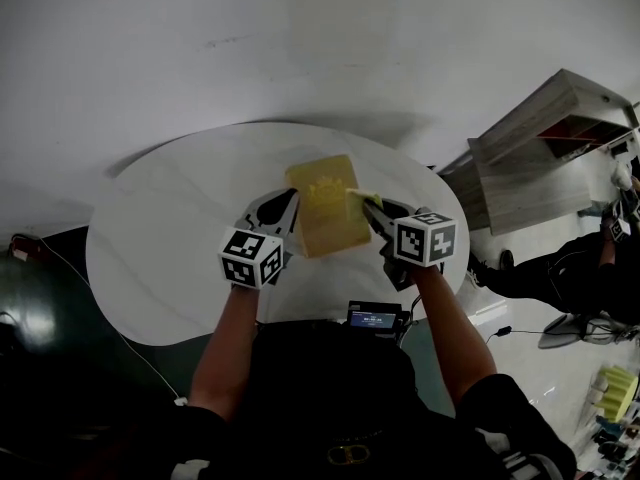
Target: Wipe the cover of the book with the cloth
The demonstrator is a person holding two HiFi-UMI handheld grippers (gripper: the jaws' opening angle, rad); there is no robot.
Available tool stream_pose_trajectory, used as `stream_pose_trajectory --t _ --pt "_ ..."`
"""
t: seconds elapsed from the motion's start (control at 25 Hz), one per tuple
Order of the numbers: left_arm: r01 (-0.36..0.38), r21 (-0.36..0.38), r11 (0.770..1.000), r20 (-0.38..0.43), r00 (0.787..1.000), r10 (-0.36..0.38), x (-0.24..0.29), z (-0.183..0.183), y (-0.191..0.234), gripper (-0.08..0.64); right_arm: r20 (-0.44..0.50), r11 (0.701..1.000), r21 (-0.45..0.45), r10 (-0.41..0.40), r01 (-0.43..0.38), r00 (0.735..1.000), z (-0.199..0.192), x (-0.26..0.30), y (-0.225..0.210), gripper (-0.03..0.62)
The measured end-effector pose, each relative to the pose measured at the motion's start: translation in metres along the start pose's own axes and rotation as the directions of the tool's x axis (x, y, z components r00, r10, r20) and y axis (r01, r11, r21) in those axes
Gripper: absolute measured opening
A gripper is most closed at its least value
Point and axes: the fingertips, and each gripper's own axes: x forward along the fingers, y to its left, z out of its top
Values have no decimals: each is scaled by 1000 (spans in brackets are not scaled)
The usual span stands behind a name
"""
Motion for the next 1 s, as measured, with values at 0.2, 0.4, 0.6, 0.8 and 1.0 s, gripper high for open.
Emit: stream_pose_trajectory --t 0.2,0.4,0.6,0.8,1.0 --pt "-16 9 1000 8 1000 16 -6 4 -4 9 173 977 -193 -60 94 983 37 -15 11 87" --pt "-36 18 999 20 999 36 -14 7 -12 9 234 943 -303 -65 136 970 47 -29 20 87" --pt "-64 18 998 38 997 63 -32 6 -27 9 264 936 -323 -51 138 963 46 -47 27 87" --pt "-94 18 995 46 995 93 -57 -4 -49 9 297 936 -324 -40 140 954 39 -67 32 87" --pt "-117 25 993 30 993 116 -81 -18 -64 9 309 936 -323 -38 142 950 27 -80 37 87"
